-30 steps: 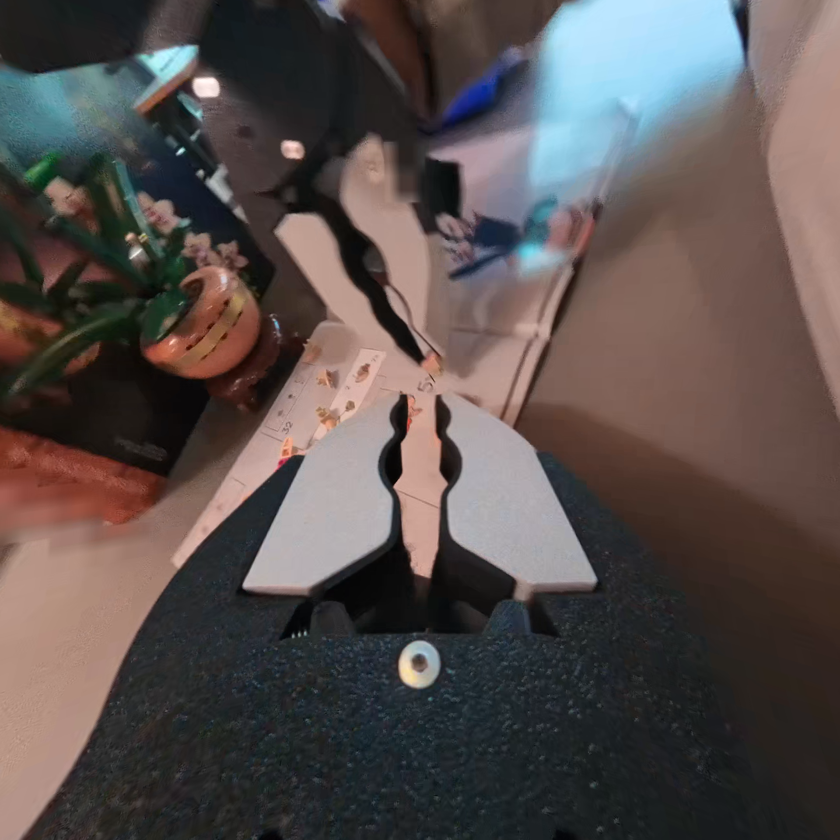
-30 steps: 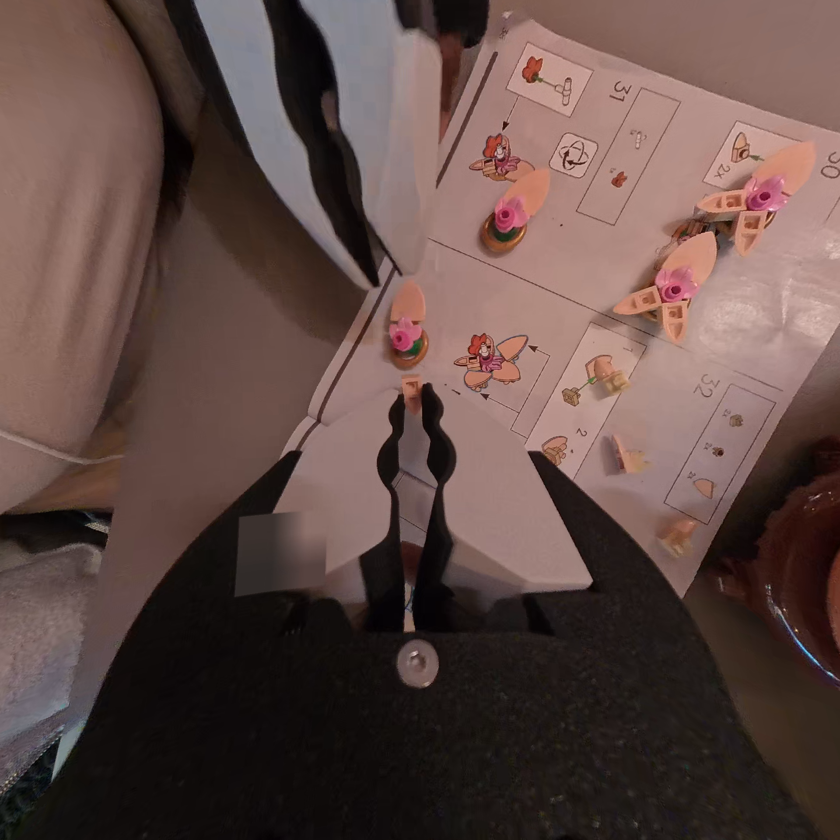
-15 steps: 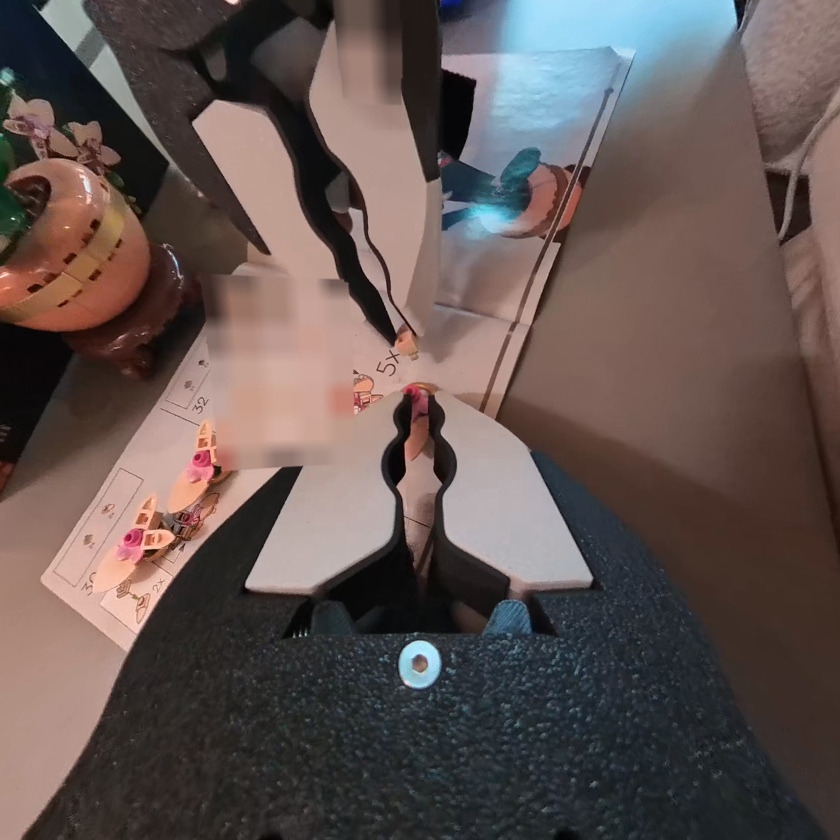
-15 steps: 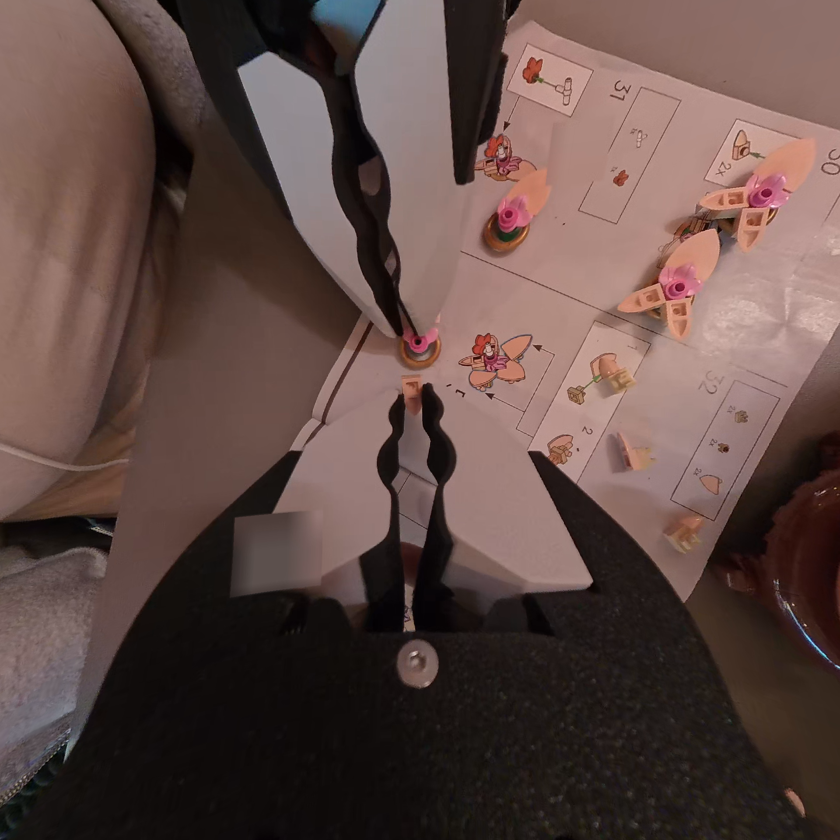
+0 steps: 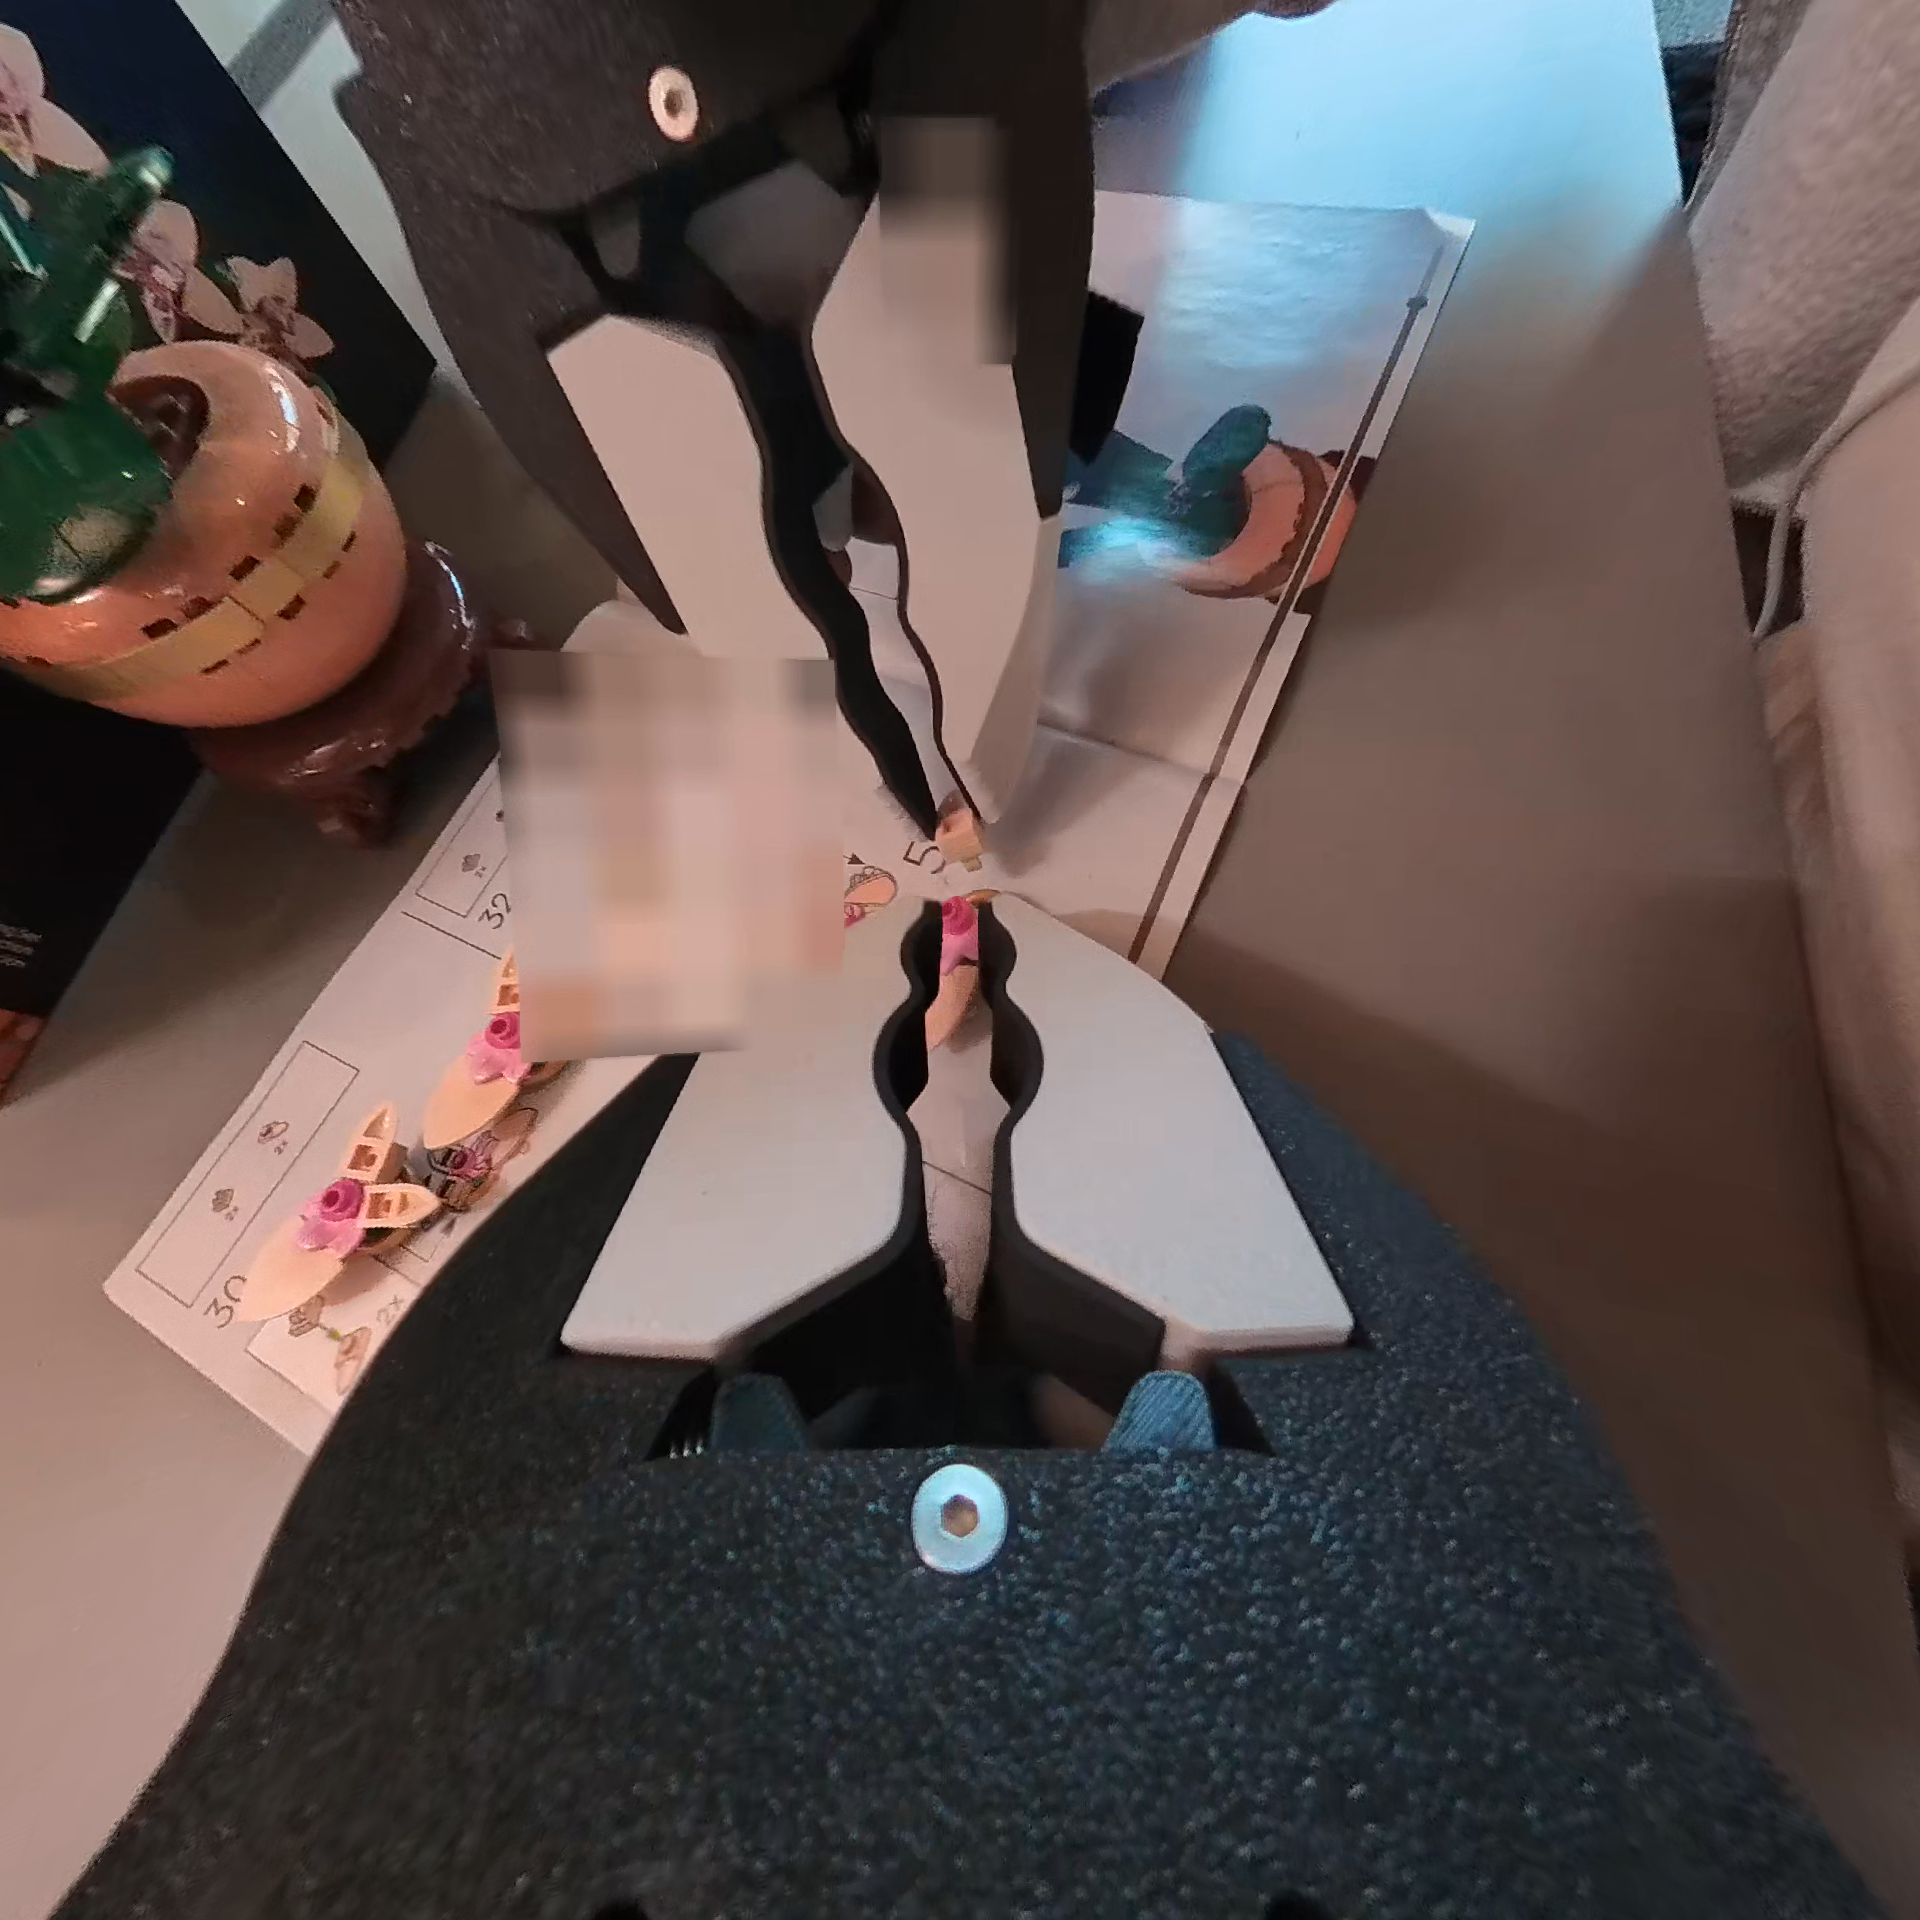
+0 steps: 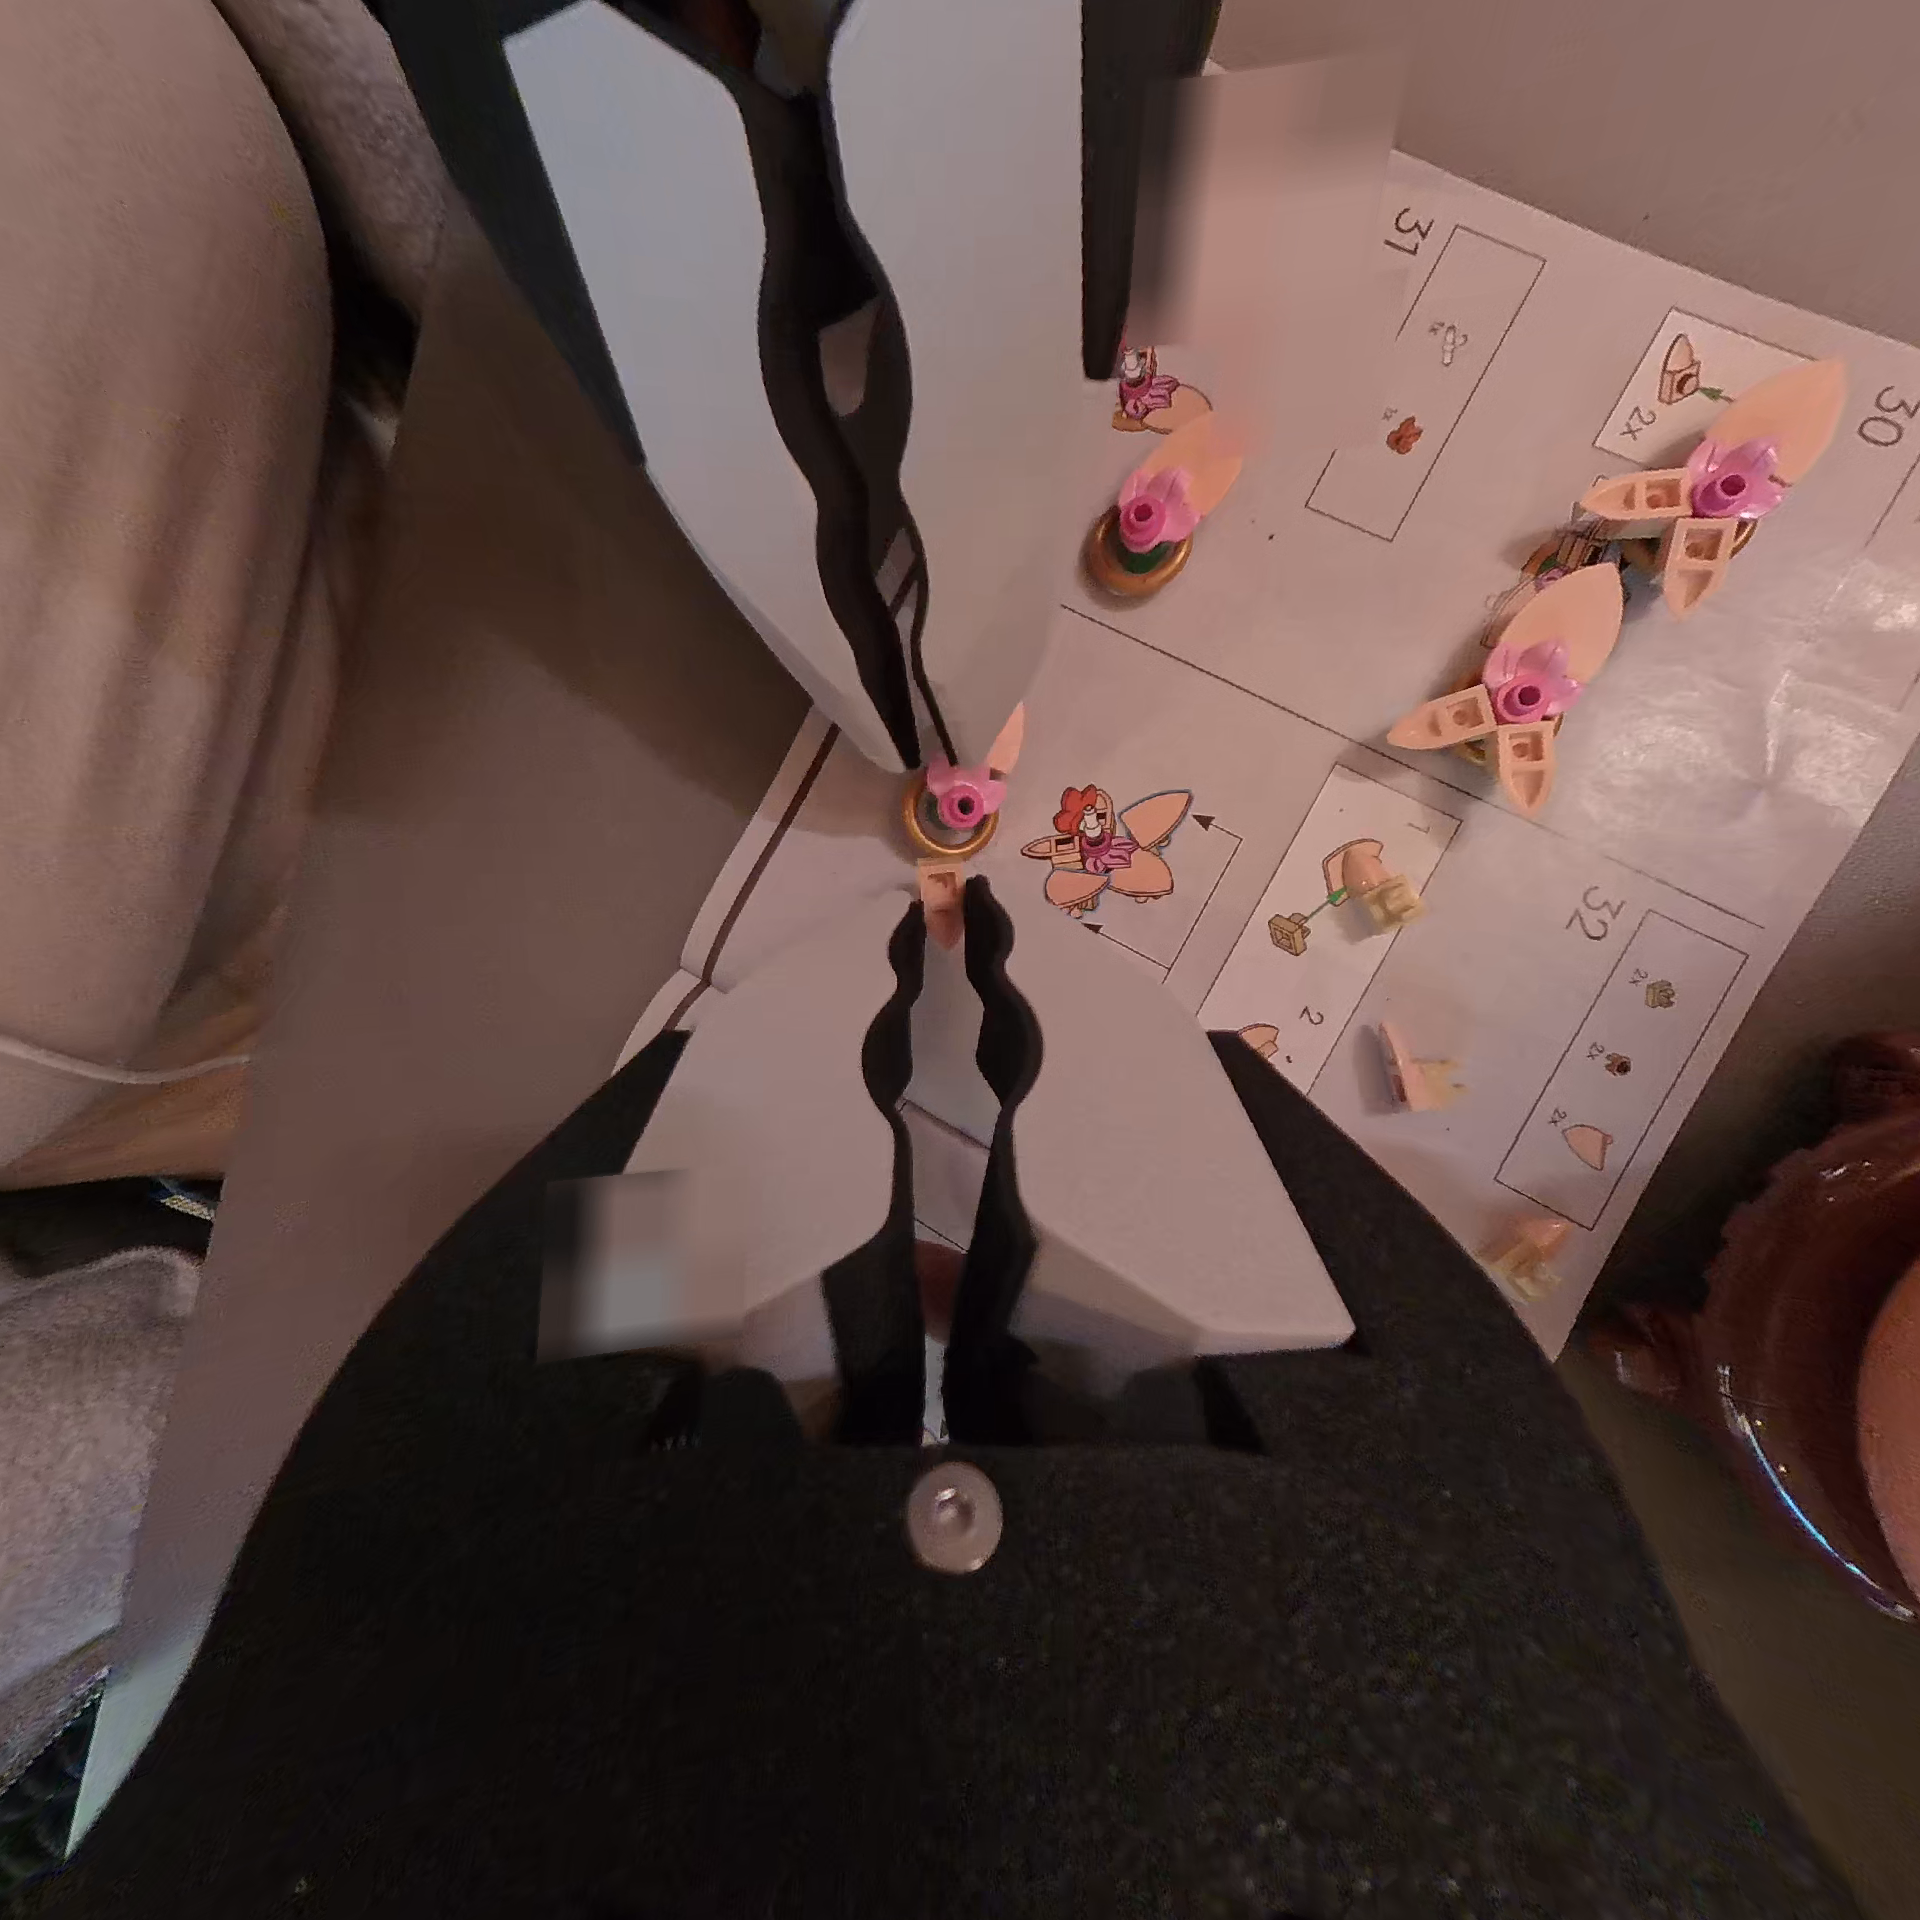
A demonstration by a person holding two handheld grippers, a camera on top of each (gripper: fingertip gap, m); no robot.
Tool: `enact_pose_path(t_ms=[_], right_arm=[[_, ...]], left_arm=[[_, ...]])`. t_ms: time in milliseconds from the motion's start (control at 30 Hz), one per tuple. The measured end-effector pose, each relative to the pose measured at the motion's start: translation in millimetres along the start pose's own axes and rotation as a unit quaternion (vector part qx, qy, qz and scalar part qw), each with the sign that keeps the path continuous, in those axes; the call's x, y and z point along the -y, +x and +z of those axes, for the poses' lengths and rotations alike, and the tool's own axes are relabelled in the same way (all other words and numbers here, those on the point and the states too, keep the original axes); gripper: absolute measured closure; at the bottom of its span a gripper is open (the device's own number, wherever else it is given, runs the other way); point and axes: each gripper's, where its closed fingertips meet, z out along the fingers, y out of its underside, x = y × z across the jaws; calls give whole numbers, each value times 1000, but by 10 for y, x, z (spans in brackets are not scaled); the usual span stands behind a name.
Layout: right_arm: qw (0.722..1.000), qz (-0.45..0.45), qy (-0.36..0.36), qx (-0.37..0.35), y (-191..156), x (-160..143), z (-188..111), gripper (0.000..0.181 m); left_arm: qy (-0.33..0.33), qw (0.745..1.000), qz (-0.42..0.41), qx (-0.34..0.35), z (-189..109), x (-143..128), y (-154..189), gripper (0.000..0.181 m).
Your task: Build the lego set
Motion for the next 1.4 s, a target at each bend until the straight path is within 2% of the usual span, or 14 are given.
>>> enact_pose_path(t_ms=[367, 633, 1033, 1400], right_arm=[[1000, -5, -3, -2, -9, -4, 11, 174], [1000, -3, 3, -5, -9, -1, 11, 174], [999, -16, 29, -42, 10, 17, 60, 174], [997, -18, -21, -76, 21, -12, 77, 174]], left_arm=[[-36, 999, -23, -14, 68, -84, -22, 177], [-37, 999, -26, -17, 71, -93, -1, 178], [-26, 996, -75, -34, 72, -96, 3, 180], [-25, 996, -85, -27, 71, -100, -10, 181]])
